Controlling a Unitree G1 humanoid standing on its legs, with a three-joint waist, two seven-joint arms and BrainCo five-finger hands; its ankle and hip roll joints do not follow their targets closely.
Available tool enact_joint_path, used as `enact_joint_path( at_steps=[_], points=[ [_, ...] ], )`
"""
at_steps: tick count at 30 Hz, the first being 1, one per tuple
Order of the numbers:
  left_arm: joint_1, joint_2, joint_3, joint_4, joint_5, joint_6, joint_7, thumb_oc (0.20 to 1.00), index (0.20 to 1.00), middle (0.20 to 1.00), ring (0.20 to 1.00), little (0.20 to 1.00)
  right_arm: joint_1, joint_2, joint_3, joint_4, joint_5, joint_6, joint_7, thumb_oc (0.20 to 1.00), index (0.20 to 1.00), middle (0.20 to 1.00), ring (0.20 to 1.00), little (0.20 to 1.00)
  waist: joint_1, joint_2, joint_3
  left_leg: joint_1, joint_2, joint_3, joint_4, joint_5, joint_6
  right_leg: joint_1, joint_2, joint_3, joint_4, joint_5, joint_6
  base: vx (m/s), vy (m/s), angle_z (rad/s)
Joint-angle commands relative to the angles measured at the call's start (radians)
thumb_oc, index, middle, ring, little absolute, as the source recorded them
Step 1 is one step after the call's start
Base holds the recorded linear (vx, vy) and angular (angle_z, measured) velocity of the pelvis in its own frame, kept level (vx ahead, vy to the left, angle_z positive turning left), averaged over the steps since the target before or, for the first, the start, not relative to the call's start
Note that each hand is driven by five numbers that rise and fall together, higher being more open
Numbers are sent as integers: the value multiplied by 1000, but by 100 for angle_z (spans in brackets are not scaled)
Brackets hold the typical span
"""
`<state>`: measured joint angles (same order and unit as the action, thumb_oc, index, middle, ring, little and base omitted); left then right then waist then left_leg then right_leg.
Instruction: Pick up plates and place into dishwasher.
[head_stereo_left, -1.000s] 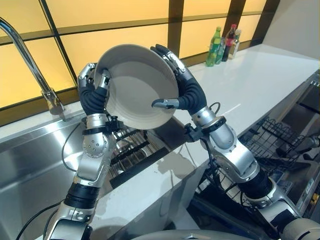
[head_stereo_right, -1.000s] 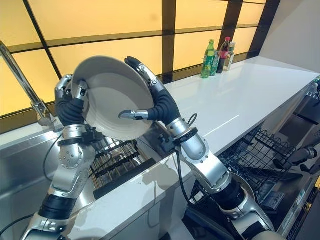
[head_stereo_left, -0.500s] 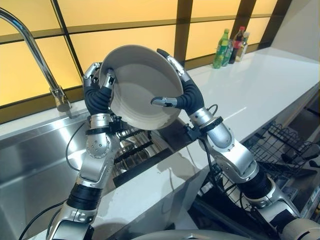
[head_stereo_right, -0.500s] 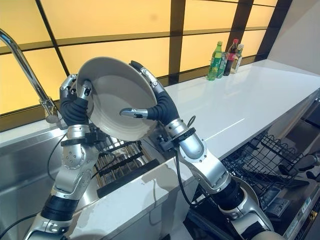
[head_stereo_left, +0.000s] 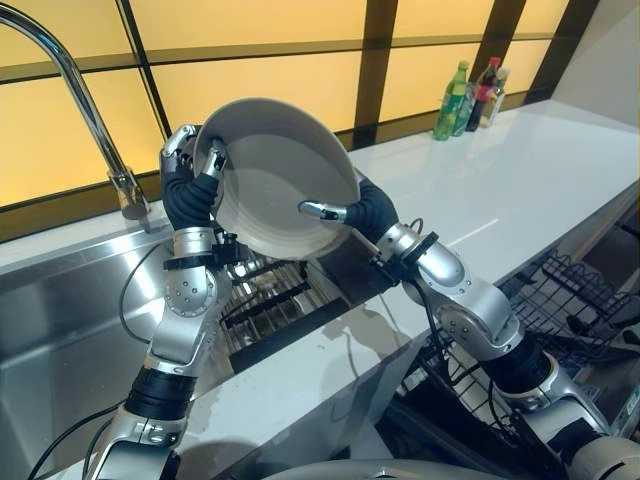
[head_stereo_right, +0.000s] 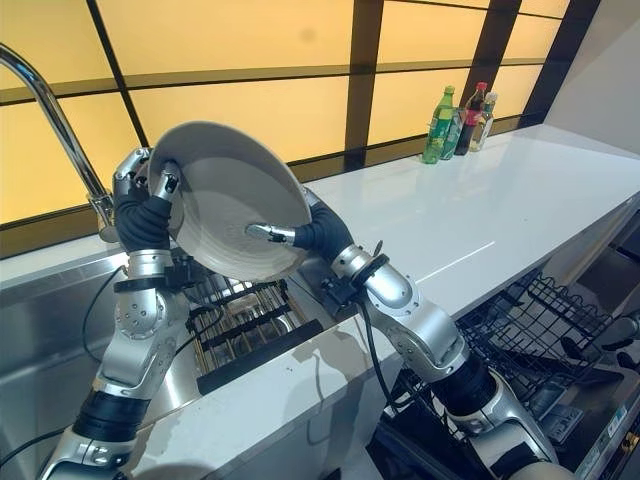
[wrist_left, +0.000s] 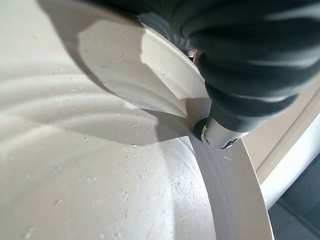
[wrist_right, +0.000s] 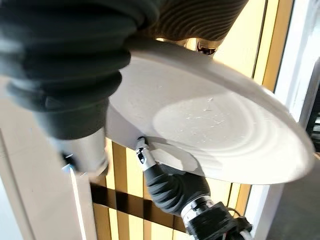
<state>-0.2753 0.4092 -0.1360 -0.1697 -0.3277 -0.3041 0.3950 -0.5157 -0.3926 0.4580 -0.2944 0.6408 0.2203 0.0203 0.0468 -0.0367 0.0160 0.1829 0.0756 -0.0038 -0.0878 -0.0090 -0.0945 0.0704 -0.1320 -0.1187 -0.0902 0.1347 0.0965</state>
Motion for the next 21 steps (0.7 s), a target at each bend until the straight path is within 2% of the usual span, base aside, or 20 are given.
enact_joint_path(
  at_steps=[1,18,20,21],
  points=[
    [-124,-16,-62,-10,24,-74,-25,200,200,200,200,200,-95,48,76,-18,19,0,77,200,200,200,200,200,12,-10,-14,-66,-14,-11,17,17,28,67,-40,-15,52,-108,40,0,0,0],
    [-133,-38,-69,1,15,-57,-11,200,200,200,200,200,-108,71,78,-9,-4,6,62,200,200,200,200,200,15,-9,-6,-68,-11,-14,13,22,27,71,-39,-21,40,-102,37,-2,0,0],
    [-136,-39,-69,5,6,-27,-8,200,200,200,200,200,-113,72,75,-8,-6,-5,53,200,200,200,200,200,15,-9,-5,-68,-11,-12,13,22,25,71,-41,-23,38,-100,38,-38,3,1],
    [-138,-39,-68,17,-23,17,-16,200,200,200,200,200,-116,74,70,-4,-3,-21,33,200,200,200,200,200,16,-8,-6,-68,-9,-9,12,22,24,72,-43,-27,36,-99,39,-36,-2,1]
  ],
)
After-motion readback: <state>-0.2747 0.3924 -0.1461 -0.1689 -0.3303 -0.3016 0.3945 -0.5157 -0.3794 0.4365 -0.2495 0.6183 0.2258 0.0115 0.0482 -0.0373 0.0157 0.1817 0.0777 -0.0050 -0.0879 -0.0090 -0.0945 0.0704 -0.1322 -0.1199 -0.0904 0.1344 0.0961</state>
